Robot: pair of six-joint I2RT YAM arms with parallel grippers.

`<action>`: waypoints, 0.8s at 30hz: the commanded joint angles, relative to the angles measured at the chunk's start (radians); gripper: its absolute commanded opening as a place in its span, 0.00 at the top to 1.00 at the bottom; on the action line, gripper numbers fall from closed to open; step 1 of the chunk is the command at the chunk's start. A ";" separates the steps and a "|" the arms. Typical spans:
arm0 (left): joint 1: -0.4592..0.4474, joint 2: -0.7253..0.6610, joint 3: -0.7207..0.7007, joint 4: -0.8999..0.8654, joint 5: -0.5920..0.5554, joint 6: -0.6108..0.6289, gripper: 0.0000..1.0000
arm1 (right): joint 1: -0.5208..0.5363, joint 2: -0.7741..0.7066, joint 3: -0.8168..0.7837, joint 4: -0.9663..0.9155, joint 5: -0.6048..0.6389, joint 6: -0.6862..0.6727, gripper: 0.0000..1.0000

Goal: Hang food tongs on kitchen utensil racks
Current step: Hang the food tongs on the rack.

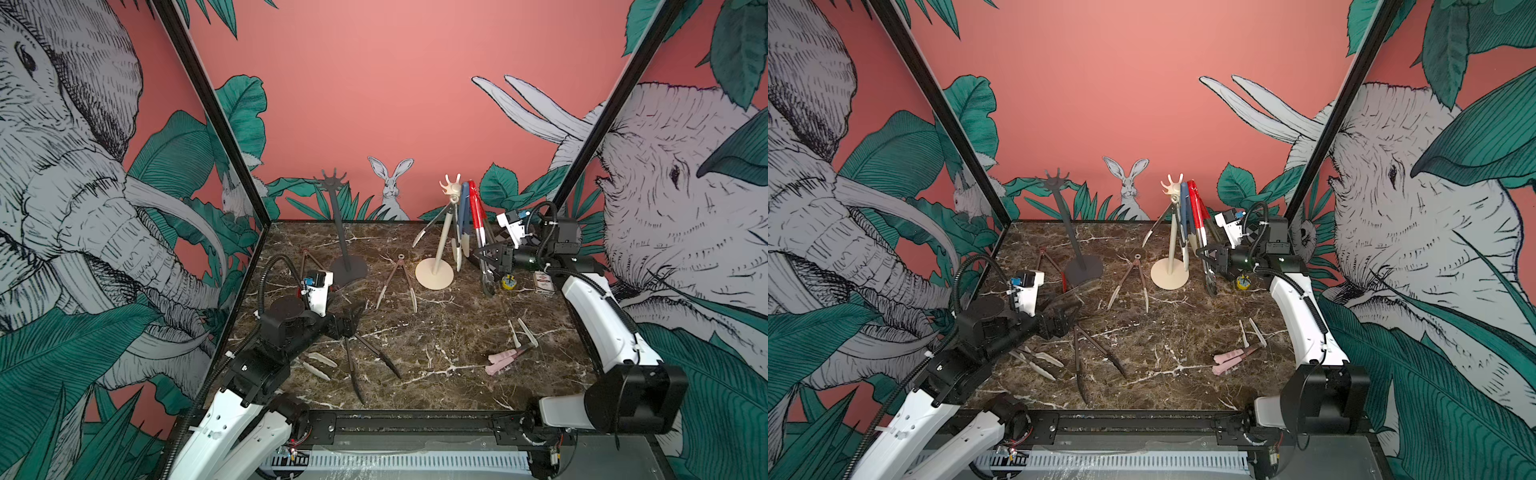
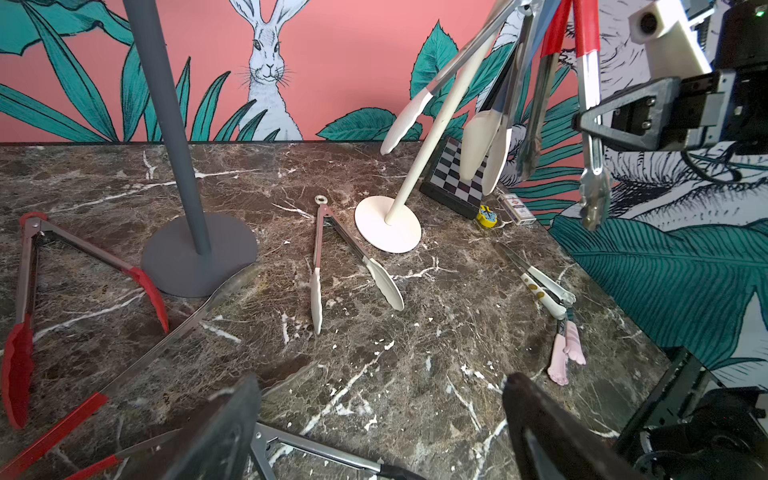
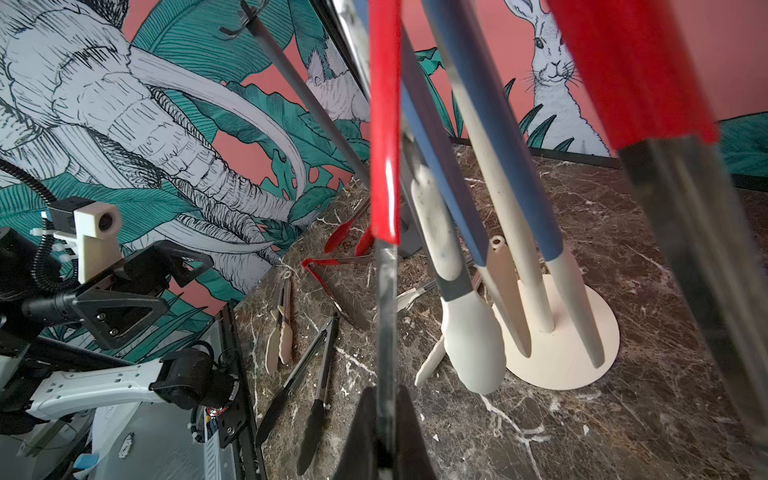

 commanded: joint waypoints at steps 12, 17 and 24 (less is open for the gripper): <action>-0.003 -0.025 -0.017 0.009 -0.007 0.003 0.07 | 0.002 0.013 -0.044 -0.081 0.002 -0.122 1.00; -0.004 -0.024 -0.018 0.010 -0.008 0.003 0.07 | 0.002 0.029 -0.036 -0.072 0.016 -0.115 1.00; -0.002 -0.015 -0.012 0.018 -0.011 -0.001 0.07 | 0.002 0.046 0.000 -0.026 0.039 -0.074 0.68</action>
